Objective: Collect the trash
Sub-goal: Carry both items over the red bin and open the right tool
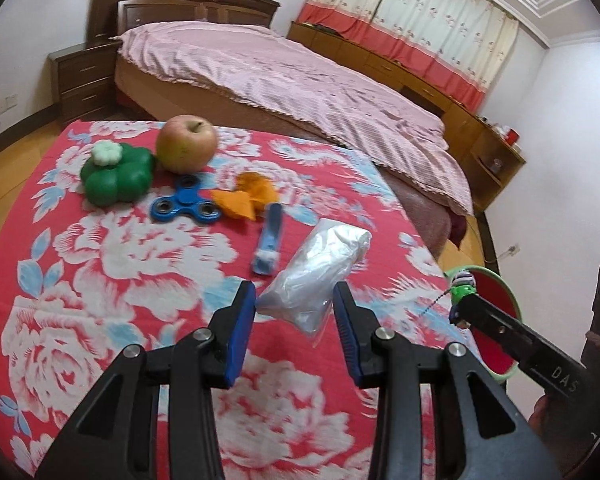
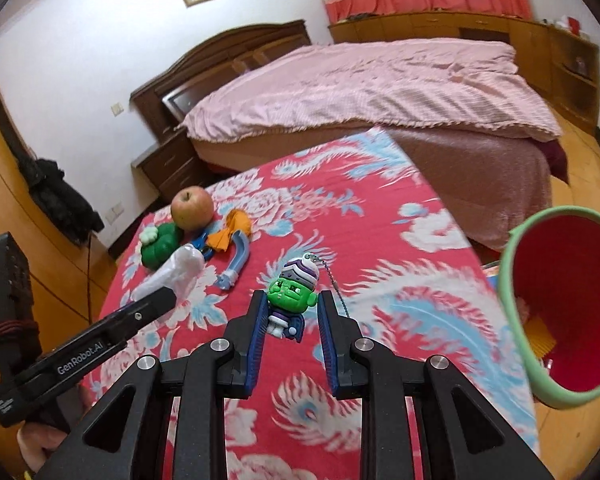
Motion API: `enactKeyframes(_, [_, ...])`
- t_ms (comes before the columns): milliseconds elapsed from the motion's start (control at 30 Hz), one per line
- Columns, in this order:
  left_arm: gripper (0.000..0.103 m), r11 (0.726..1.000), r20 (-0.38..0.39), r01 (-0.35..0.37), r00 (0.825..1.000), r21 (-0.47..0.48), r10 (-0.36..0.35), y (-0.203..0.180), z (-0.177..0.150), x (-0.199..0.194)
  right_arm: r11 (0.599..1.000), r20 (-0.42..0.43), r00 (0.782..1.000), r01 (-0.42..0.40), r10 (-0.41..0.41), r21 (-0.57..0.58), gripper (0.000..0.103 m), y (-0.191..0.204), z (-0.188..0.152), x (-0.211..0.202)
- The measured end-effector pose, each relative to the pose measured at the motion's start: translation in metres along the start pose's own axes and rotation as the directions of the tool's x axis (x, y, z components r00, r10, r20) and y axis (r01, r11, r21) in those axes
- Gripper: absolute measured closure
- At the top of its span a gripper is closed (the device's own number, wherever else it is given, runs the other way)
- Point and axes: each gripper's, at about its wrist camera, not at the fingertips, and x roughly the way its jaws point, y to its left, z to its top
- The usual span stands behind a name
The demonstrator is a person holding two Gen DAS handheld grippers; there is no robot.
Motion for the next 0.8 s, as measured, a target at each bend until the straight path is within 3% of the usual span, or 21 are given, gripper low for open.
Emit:
enactKeyframes(367, [0.063,0.993,-0.031,0.077,0.997,0.092,-0.074,-0.054,-0.012,-0.005,0.995,0.076,0.995,0.064,-0.069,0.075,0.077,-0.041,-0.006,-0.052])
enactKeyframes(800, [0.063,0.962,-0.11,0.156,0.985,0.223,-0.135,-0.138,-0.023,0.018,0.968,0.114,0.978,0.151,-0.176,0.2,0.077,-0.112,-0.014,-0.09])
